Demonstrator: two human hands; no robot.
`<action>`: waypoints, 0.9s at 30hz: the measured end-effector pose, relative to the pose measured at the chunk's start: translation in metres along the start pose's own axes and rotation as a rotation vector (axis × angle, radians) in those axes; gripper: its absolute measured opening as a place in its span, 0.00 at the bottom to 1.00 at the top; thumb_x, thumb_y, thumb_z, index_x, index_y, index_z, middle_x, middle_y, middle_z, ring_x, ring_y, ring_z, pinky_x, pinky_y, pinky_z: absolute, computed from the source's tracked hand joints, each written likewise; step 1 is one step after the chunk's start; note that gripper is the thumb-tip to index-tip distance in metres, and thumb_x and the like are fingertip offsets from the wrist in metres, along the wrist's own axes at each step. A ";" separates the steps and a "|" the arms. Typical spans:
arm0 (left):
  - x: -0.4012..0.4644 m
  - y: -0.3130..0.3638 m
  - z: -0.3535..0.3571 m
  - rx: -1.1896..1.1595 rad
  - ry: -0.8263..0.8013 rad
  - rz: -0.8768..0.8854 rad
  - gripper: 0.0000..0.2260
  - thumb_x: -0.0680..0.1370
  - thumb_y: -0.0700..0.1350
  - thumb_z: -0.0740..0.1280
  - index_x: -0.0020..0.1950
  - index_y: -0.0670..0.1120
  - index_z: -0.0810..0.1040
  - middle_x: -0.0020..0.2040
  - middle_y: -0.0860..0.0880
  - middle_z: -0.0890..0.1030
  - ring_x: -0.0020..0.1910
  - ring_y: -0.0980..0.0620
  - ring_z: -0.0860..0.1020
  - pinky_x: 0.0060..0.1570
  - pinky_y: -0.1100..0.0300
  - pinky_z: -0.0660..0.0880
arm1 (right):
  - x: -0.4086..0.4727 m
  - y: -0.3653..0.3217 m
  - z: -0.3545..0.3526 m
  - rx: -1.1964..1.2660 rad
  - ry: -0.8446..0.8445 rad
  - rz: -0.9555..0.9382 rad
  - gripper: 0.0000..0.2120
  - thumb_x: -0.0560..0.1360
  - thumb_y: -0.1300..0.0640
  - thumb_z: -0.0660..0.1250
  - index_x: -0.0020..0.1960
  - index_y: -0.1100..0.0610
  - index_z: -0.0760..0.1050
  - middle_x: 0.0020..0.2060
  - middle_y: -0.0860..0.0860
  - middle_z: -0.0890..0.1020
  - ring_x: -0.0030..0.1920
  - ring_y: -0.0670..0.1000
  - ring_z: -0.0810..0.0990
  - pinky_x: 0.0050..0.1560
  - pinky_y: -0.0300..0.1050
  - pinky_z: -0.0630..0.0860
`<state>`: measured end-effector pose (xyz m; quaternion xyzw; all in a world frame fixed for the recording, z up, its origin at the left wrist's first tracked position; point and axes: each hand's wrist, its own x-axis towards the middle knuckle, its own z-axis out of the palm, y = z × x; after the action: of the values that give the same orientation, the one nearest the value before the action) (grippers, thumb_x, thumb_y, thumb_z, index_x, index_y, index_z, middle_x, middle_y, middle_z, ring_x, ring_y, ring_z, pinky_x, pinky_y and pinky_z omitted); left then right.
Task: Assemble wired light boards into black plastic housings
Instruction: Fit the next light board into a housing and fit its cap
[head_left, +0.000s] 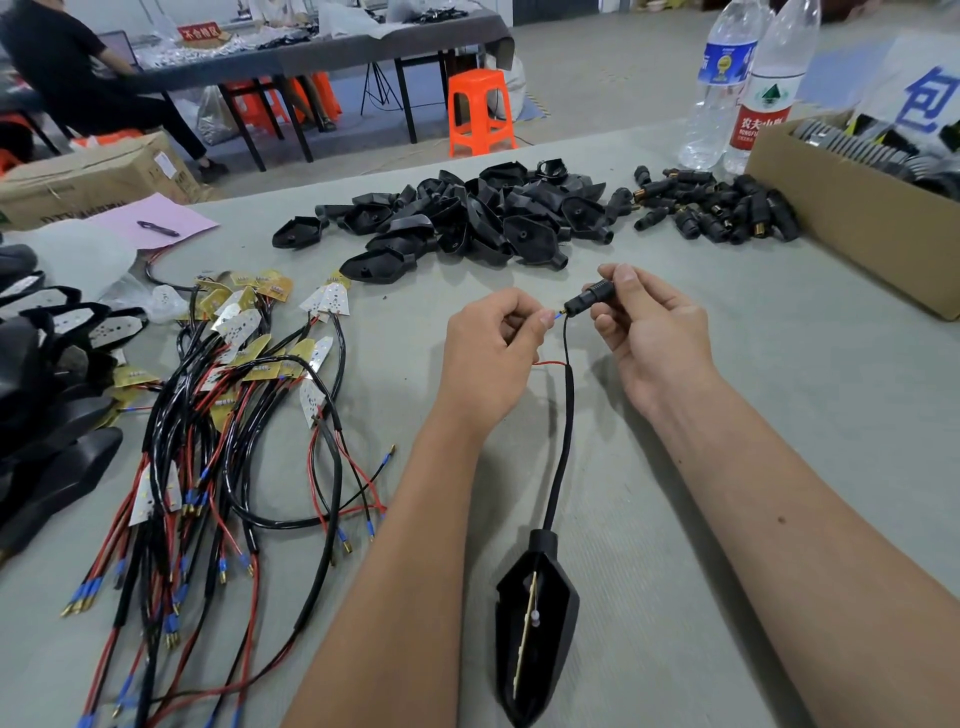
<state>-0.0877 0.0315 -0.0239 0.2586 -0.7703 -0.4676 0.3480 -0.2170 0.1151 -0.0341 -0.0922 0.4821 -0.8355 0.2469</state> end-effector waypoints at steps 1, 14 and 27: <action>0.000 0.000 0.000 0.002 0.001 0.001 0.06 0.80 0.40 0.70 0.44 0.41 0.81 0.33 0.49 0.78 0.32 0.54 0.76 0.37 0.57 0.76 | 0.000 0.000 0.000 -0.009 0.002 -0.004 0.07 0.81 0.60 0.69 0.47 0.60 0.85 0.37 0.52 0.85 0.30 0.45 0.79 0.35 0.35 0.79; 0.000 -0.002 0.001 0.006 -0.025 -0.038 0.06 0.81 0.39 0.69 0.43 0.43 0.80 0.32 0.50 0.77 0.32 0.54 0.76 0.37 0.60 0.75 | -0.003 0.000 0.002 -0.065 0.003 -0.041 0.07 0.82 0.60 0.68 0.50 0.61 0.84 0.35 0.53 0.83 0.29 0.46 0.78 0.35 0.36 0.78; 0.002 -0.005 0.002 -0.174 0.071 -0.175 0.03 0.81 0.41 0.70 0.49 0.43 0.83 0.44 0.43 0.86 0.39 0.52 0.84 0.43 0.61 0.80 | -0.005 -0.001 0.001 -0.001 -0.010 -0.017 0.07 0.82 0.60 0.69 0.48 0.60 0.85 0.38 0.53 0.84 0.30 0.45 0.79 0.35 0.35 0.78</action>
<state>-0.0905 0.0291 -0.0285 0.3099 -0.6884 -0.5519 0.3543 -0.2128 0.1171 -0.0319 -0.1006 0.4807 -0.8368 0.2420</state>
